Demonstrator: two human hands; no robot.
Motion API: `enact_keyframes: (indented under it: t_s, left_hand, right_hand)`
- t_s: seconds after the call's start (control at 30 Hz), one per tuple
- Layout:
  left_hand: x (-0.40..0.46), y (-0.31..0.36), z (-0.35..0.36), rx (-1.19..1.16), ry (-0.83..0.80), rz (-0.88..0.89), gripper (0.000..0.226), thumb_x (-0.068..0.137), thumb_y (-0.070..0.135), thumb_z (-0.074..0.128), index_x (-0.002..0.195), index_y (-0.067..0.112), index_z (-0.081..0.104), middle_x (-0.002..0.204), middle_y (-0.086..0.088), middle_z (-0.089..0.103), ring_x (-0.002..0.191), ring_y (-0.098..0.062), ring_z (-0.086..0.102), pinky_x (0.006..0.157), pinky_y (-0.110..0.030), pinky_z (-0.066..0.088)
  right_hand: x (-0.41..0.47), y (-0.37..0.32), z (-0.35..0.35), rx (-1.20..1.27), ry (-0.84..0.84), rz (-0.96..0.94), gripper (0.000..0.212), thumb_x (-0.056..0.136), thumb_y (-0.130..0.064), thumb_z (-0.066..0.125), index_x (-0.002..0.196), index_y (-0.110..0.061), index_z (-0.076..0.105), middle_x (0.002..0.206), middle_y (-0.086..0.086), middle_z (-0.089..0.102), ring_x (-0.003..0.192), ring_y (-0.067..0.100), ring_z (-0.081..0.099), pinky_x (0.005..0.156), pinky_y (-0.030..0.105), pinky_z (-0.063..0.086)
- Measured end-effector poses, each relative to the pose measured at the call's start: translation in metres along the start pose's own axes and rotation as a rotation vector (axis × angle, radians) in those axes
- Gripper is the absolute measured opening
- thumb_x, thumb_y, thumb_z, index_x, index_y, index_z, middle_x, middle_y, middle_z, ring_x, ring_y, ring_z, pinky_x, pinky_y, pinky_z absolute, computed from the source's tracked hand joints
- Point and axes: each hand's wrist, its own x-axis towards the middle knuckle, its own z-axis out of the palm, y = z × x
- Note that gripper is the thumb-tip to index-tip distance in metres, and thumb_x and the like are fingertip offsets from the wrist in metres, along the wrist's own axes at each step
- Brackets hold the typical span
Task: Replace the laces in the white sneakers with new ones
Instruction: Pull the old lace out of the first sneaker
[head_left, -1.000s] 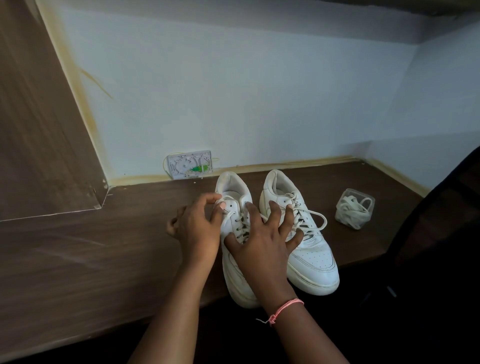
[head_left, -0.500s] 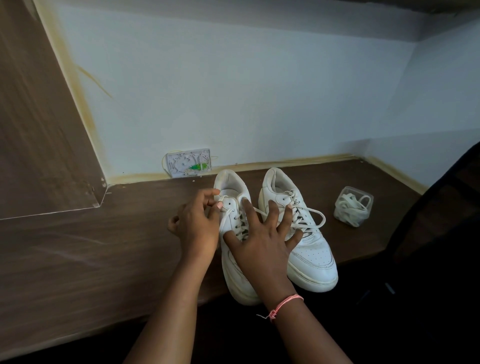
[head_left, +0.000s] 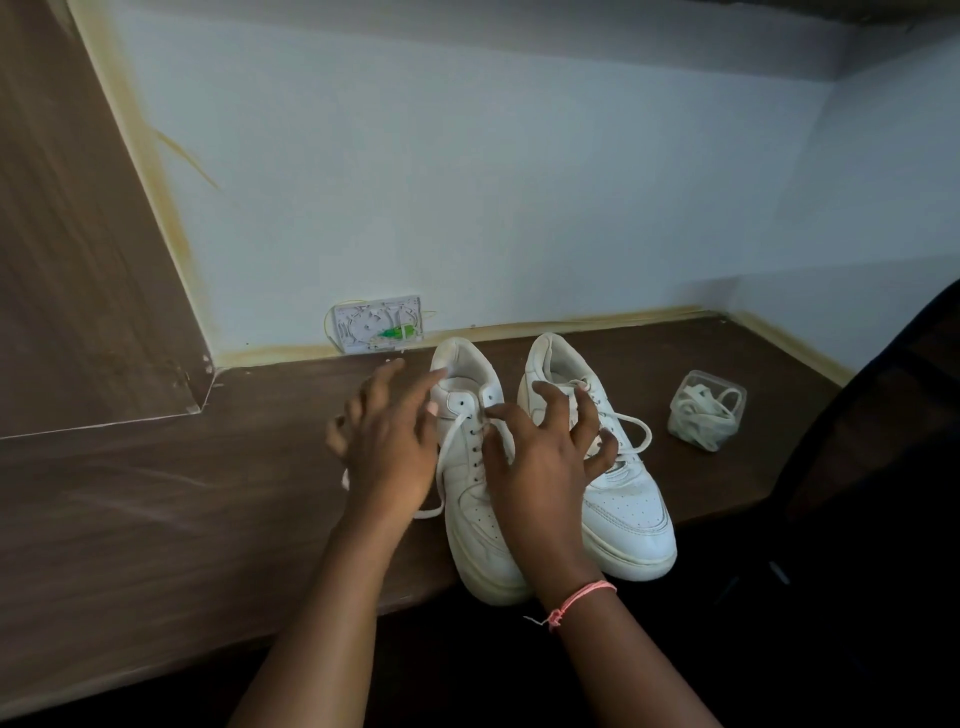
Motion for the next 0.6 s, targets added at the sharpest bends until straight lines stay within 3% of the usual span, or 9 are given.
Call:
enact_keyframes:
  t_s: [0.1,0.2,0.37,0.5,0.6]
  left_hand:
    - [0.000,0.003,0.011,0.035,-0.125,0.117,0.045,0.101,0.031,0.043,0.134,0.061,0.040,0.160,0.016,0.018,0.149,-0.018,0.012,0.113,-0.052,0.013]
    - [0.003,0.000,0.014,-0.010,-0.129,0.136,0.040,0.100,0.028,0.044,0.126,0.059,0.045,0.153,0.020,0.030,0.142,-0.013,0.029,0.107,-0.046,0.019]
    - [0.004,-0.002,0.011,-0.164,-0.126,0.163,0.033,0.098,0.018,0.051,0.113,0.048,0.050,0.142,0.025,0.040,0.104,-0.006,0.061,0.098,-0.033,0.021]
    - [0.004,-0.004,0.007,-0.232,-0.128,0.137,0.027,0.097,0.015,0.053,0.109,0.039,0.053,0.134,0.027,0.047,0.101,-0.006,0.059,0.093,-0.028,0.015]
    - [0.004,-0.002,0.004,-0.271,-0.131,0.135,0.028,0.096,0.013,0.054,0.108,0.038,0.054,0.120,0.033,0.046,0.105,-0.004,0.054,0.094,-0.030,0.018]
  right_hand:
    - [0.002,0.001,0.004,-0.037,0.019,-0.008,0.011,0.086,-0.029,0.068,0.097,-0.034,0.067,0.137,0.000,0.048,0.144,0.031,0.015,0.106,0.065,0.015]
    - [0.004,0.002,0.006,-0.051,0.031,-0.029,0.011,0.085,-0.026,0.070,0.094,-0.031,0.066,0.134,0.001,0.050,0.142,0.032,0.018,0.105,0.065,0.017]
    - [0.007,0.005,0.011,-0.071,0.027,-0.074,0.010,0.087,-0.026,0.067,0.095,-0.030,0.063,0.130,0.002,0.050,0.138,0.032,0.021,0.104,0.063,0.017]
    - [0.006,0.006,0.017,-0.157,0.070,-0.093,0.006,0.089,-0.023,0.058,0.094,-0.020,0.059,0.118,0.005,0.050,0.126,0.031,0.033,0.104,0.063,0.020]
    - [0.006,0.006,0.018,-0.132,0.105,0.036,0.020,0.088,-0.030,0.040,0.091,-0.019,0.057,0.111,0.006,0.050,0.121,0.031,0.038,0.102,0.059,0.021]
